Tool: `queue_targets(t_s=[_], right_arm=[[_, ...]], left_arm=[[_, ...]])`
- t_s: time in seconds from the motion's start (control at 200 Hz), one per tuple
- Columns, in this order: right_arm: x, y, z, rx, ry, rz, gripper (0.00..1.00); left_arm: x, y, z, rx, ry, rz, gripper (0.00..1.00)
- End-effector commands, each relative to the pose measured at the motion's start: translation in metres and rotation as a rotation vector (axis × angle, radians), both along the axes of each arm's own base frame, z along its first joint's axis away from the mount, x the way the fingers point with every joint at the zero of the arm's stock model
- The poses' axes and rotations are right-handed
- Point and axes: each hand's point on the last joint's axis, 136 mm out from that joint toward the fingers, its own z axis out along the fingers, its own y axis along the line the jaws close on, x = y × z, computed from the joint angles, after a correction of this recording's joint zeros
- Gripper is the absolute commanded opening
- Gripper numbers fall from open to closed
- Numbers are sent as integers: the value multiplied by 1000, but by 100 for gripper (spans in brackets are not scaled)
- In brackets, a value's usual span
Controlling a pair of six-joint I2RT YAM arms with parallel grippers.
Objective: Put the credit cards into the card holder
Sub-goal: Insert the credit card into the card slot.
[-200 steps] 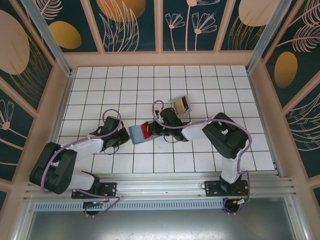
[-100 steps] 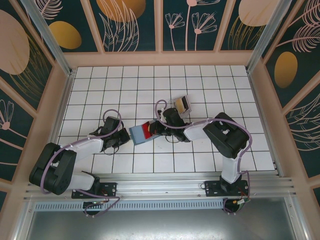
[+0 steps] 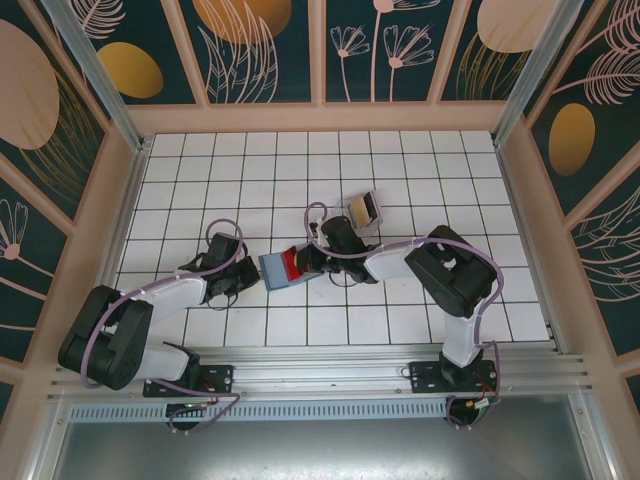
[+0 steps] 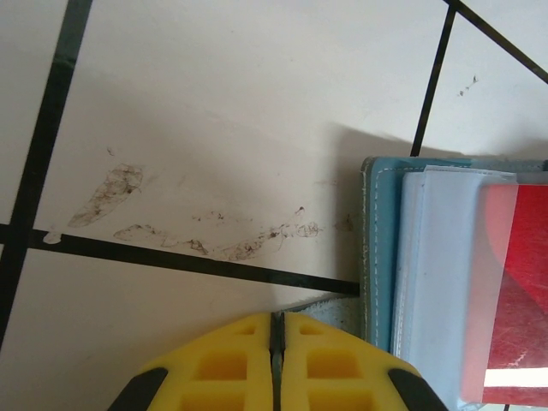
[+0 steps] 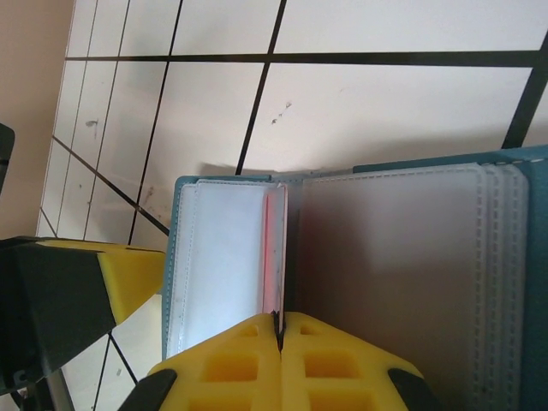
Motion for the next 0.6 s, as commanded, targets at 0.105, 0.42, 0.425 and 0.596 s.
queue_targets(t_s=[0.105, 0.42, 0.425, 0.596], right_arm=[[2, 7, -12, -96, 11, -39, 0], [-5, 13, -26, -248, -29, -9, 0], [-4, 13, -26, -249, -30, -10, 0], [4, -2, -11, -291, -83, -41, 18]], left_arm=[[-2, -5, -1, -7, 23, -24, 4], [-4, -3, -1, -1, 22, -21, 4], [-4, -3, -1, -1, 22, -21, 4], [-5, -1, -3, 8, 26, -20, 4]])
